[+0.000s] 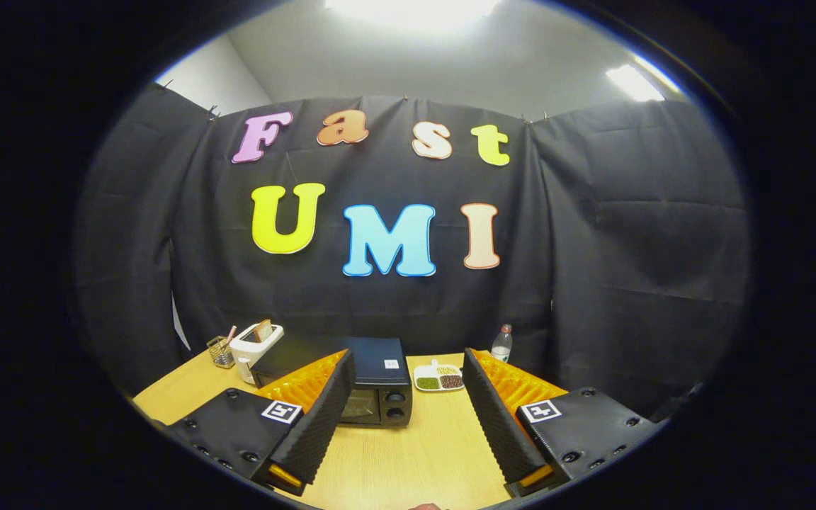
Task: Open the toaster oven, put the food inside, and close the toaster oven door.
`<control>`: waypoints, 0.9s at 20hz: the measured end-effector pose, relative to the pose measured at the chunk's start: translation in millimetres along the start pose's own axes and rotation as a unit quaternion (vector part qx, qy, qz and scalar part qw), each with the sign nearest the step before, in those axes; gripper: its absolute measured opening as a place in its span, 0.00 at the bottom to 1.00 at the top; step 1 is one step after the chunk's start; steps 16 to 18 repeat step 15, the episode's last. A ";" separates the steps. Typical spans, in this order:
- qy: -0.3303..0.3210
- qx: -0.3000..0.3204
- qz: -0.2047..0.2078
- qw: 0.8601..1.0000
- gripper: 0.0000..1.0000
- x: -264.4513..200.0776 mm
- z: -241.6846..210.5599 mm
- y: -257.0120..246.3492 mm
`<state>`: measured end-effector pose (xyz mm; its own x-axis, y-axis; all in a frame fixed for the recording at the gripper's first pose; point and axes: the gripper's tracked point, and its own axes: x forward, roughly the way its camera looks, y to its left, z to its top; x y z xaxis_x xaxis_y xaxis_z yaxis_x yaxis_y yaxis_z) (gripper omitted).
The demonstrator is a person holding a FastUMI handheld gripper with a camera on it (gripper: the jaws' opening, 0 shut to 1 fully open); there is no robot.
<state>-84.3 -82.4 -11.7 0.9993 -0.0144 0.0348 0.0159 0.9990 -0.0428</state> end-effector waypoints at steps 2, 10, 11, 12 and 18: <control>-0.014 -0.010 0.007 1.000 0.97 -2.4 5.3 -1.8; 0.009 -0.012 0.090 0.996 0.98 35.0 -13.7 4.0; 0.010 -0.014 0.095 0.995 0.99 39.5 -15.6 0.6; 0.011 -0.016 0.101 0.995 0.98 42.4 -18.1 -2.6; 0.020 -0.028 0.120 0.992 0.98 52.7 -27.9 -10.0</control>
